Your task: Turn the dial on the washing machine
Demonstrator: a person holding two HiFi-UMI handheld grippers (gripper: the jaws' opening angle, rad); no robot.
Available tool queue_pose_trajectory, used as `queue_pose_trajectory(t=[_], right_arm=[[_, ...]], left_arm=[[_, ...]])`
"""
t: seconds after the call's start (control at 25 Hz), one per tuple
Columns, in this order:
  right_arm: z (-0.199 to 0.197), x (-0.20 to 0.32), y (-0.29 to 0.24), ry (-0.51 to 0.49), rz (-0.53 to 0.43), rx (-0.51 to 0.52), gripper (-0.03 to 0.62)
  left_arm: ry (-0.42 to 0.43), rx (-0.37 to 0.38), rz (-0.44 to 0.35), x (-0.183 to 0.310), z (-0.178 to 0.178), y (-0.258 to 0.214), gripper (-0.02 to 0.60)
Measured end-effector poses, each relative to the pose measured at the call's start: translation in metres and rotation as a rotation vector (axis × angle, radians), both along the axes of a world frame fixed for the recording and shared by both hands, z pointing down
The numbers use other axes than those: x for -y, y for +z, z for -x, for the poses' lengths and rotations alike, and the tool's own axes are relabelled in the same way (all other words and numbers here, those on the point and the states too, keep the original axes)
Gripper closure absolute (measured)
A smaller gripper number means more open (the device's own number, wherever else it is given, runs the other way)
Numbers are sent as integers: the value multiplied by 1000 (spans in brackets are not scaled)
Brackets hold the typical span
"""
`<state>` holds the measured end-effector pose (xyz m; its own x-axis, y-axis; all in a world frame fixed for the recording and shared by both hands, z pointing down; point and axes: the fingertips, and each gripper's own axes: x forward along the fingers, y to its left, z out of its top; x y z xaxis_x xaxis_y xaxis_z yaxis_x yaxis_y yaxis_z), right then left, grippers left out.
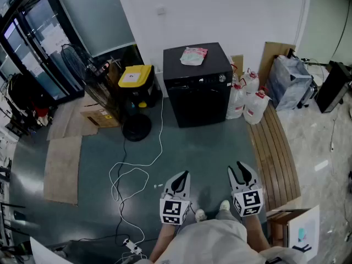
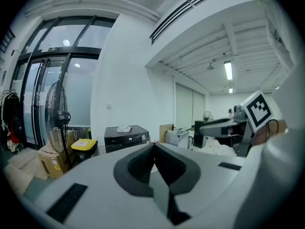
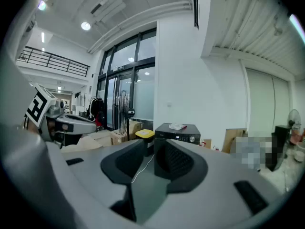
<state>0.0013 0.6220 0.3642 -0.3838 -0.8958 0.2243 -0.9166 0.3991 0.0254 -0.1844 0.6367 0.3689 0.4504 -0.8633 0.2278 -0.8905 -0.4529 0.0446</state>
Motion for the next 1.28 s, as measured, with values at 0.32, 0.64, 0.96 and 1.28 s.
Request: queue_pose_trajectory(t=[0.32,0.64,0.96,1.28], right_arm=[[21,0,-15,31,-52,24,426],[12,23,-14,65,-61,34,427],[-9,79,0,62,-25,57,437],[-32,171,9,13,15,70,450]], left_arm=[[20,-6,-58,11,19,-10,569],[37,-10,-83,43,9,-8,569],[59,31,-63,94,-18,-4,568],[55,54,-45,167,-51,-6,568]])
